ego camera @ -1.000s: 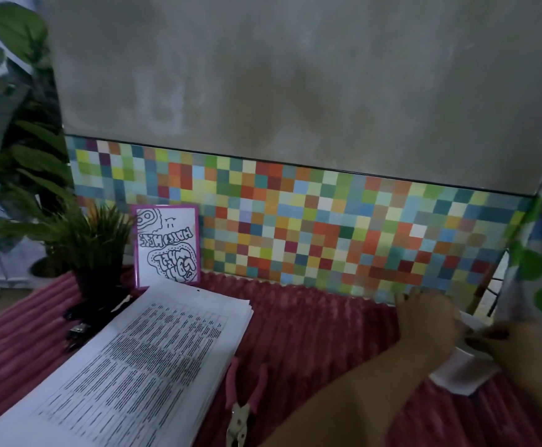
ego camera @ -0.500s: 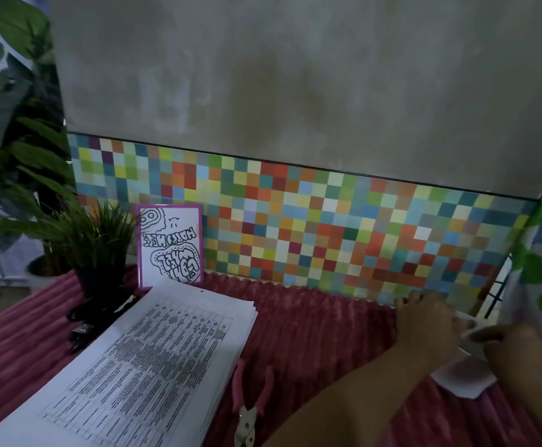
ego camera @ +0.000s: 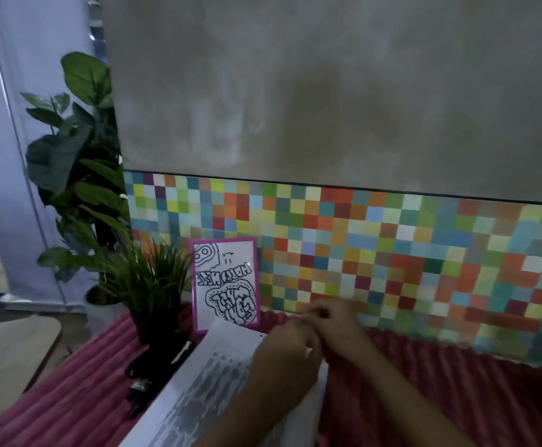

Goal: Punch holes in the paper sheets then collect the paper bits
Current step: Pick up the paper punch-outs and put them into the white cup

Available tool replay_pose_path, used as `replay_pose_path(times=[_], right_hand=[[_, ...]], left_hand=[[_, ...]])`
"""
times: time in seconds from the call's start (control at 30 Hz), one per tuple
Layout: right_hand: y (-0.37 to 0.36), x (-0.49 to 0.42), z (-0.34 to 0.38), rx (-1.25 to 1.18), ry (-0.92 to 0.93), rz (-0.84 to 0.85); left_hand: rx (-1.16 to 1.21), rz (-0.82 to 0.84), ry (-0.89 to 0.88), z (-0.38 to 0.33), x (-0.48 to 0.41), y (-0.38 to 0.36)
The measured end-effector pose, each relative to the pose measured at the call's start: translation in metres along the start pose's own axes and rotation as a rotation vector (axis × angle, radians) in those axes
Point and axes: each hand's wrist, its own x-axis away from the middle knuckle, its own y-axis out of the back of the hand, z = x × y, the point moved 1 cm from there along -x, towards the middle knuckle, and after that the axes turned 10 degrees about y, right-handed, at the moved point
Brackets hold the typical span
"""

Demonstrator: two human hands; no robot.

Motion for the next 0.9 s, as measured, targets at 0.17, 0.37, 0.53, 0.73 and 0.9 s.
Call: replay_pose_path(times=[0.17, 0.37, 0.53, 0.73, 0.9], right_hand=[[-0.071, -0.057, -0.024, 0.028, -0.094, 0.172], [-0.088, -0.082, -0.038, 0.067, -0.051, 0.371], [-0.093, -0.092, -0.042, 0.108, -0.005, 0.39], [-0.094, -0.087, -0.048, 0.118, -0.035, 0.349], [-0.051, -0.062, -0.041, 0.086, -0.019, 0.234]], left_hand=[[-0.235, 0.208, 0.328, 0.069, -0.013, -0.002], [-0.309, 0.153, 0.45, 0.111, -0.031, -0.003], [-0.297, 0.079, 0.439, 0.13, -0.043, -0.01], [-0.302, 0.122, 0.308, 0.127, -0.045, -0.017], [-0.26, 0.274, 0.238, 0.117, -0.042, -0.015]])
